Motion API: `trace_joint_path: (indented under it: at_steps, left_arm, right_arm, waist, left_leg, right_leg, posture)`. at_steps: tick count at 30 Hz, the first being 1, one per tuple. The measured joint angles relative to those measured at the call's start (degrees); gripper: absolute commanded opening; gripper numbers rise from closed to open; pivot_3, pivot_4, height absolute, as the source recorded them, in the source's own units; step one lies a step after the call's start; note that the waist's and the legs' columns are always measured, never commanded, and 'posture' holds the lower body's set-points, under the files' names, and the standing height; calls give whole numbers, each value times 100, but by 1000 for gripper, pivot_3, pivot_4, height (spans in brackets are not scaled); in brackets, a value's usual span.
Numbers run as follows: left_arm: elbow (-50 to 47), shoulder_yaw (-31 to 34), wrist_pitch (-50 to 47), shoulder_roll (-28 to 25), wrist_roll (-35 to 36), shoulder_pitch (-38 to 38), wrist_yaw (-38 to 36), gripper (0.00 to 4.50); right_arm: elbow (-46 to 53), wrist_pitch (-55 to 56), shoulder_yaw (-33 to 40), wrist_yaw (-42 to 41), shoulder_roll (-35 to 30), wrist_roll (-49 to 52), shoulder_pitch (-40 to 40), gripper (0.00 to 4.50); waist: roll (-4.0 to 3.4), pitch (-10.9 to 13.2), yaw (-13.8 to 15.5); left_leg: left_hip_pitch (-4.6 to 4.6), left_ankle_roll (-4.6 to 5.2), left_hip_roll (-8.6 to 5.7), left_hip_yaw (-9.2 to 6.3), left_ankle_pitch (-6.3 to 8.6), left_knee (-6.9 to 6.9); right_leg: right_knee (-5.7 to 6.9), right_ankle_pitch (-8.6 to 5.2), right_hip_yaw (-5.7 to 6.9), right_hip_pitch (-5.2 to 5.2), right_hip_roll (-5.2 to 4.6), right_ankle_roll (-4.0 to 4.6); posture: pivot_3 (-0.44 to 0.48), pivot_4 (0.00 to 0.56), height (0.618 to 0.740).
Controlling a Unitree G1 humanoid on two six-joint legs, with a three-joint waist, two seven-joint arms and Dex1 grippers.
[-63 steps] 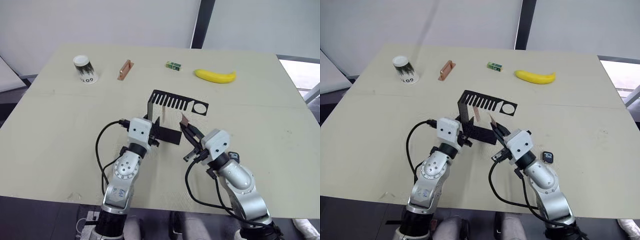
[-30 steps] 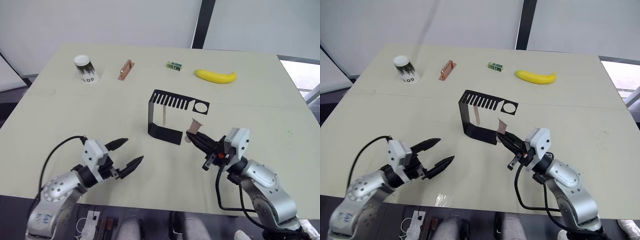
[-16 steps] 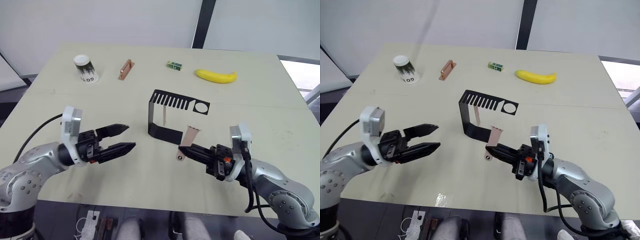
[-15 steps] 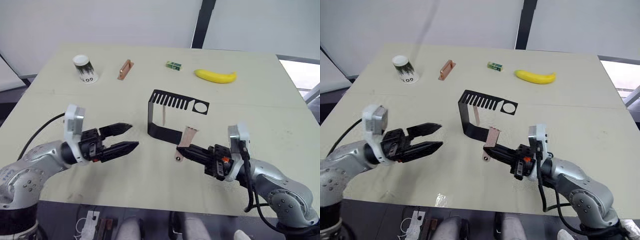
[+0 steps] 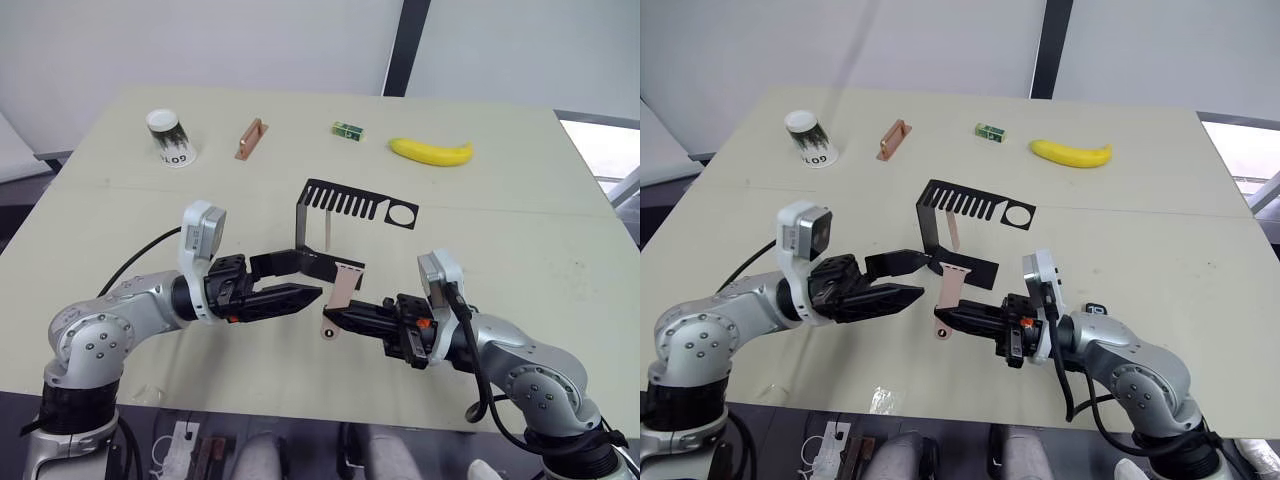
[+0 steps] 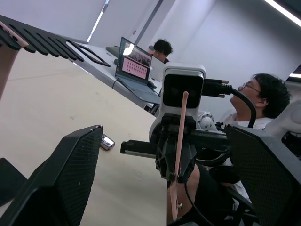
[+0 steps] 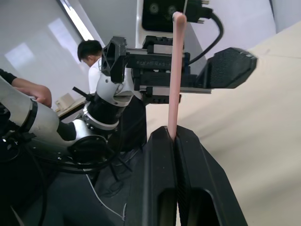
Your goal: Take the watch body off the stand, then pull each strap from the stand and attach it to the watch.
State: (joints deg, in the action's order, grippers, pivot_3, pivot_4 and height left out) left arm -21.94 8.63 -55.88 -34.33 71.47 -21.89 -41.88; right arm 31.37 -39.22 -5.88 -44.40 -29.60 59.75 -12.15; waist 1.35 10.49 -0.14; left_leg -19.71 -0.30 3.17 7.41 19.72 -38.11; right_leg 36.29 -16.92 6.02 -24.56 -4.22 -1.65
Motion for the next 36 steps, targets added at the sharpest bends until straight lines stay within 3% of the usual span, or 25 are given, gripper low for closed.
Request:
trace_joint_path:
  at_steps: [19,31,34,36]
  left_arm:
    - [-1,-143,100,1148,266,244,900,4456]
    - [-1,-182,105,1172,361,246,1071,4456]
    - [-1,-189,105,1168,361,271,1070,3657]
    - [-1,-193,104,1168,375,273,1071,3657]
  right_arm:
    - [-133,5,-1,191,682,34,49,0]
    - [-224,64,-3,244,978,-216,171,0]
    - [-224,53,-3,244,978,-248,171,0]
    - [-224,39,-3,243,976,-248,170,0]
  waist:
    - [1,-1,2]
    - [1,-1,-3]
    - [1,0,-3]
    - [1,-1,-3]
  left_leg:
    - [-2,-1,-1,-2,-1,-4]
    - [-2,-2,0,-2,-1,-3]
    - [-2,-1,0,-2,-1,-3]
    - [-2,-1,0,-2,-1,-3]
  right_leg:
    - [1,0,0,0,0,0]
    - [1,0,0,0,2,0]
    - [1,0,0,0,2,0]
    - [1,0,0,0,2,0]
  posture:
    - [0,150,740]
    - [0,150,740]
    - [0,150,740]
    - [0,150,740]
